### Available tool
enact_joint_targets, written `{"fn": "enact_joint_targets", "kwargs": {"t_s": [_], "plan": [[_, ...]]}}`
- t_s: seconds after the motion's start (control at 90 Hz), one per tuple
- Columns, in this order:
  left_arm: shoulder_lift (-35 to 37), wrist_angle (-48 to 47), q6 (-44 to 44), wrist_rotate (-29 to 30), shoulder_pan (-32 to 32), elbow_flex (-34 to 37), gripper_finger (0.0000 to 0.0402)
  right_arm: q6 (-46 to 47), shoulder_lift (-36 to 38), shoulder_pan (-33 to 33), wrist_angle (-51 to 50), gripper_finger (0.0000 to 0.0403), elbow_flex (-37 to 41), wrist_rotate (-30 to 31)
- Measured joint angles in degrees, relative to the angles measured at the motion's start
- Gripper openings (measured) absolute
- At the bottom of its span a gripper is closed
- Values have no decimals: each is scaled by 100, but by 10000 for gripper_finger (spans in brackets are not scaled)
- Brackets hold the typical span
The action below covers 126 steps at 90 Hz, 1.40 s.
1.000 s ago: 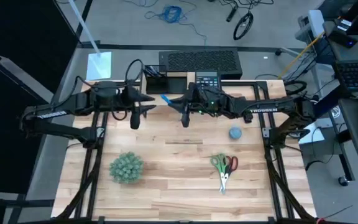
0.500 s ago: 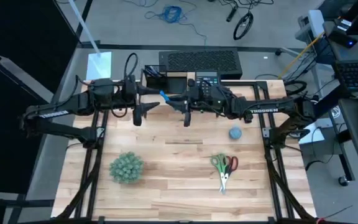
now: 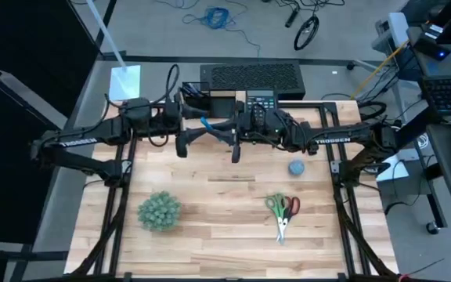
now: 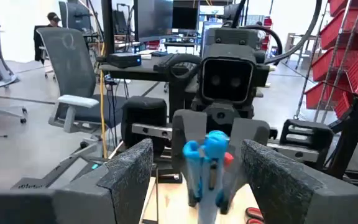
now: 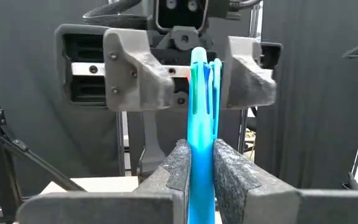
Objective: Pick and place office supplies into organizer
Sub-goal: Put the blue pen into the desk organizer on the shelf
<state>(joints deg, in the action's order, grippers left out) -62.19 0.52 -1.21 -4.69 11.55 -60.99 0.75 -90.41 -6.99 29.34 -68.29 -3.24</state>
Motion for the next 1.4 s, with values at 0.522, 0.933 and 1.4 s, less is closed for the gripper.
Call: {"fn": "enact_joint_targets", "kwargs": {"t_s": [0.522, 0.933, 1.4], "plan": [[0, 62, 197, -7, -2, 0, 47, 59, 0, -2, 7, 39, 0, 26], [4, 56, 214, 210, 38, 0, 47, 37, 155, -73, -365, 171, 4, 42], [295, -338, 904, 1516, 1314, 0, 49, -120, 1606, -244, -3556, 190, 2, 1427]]}}
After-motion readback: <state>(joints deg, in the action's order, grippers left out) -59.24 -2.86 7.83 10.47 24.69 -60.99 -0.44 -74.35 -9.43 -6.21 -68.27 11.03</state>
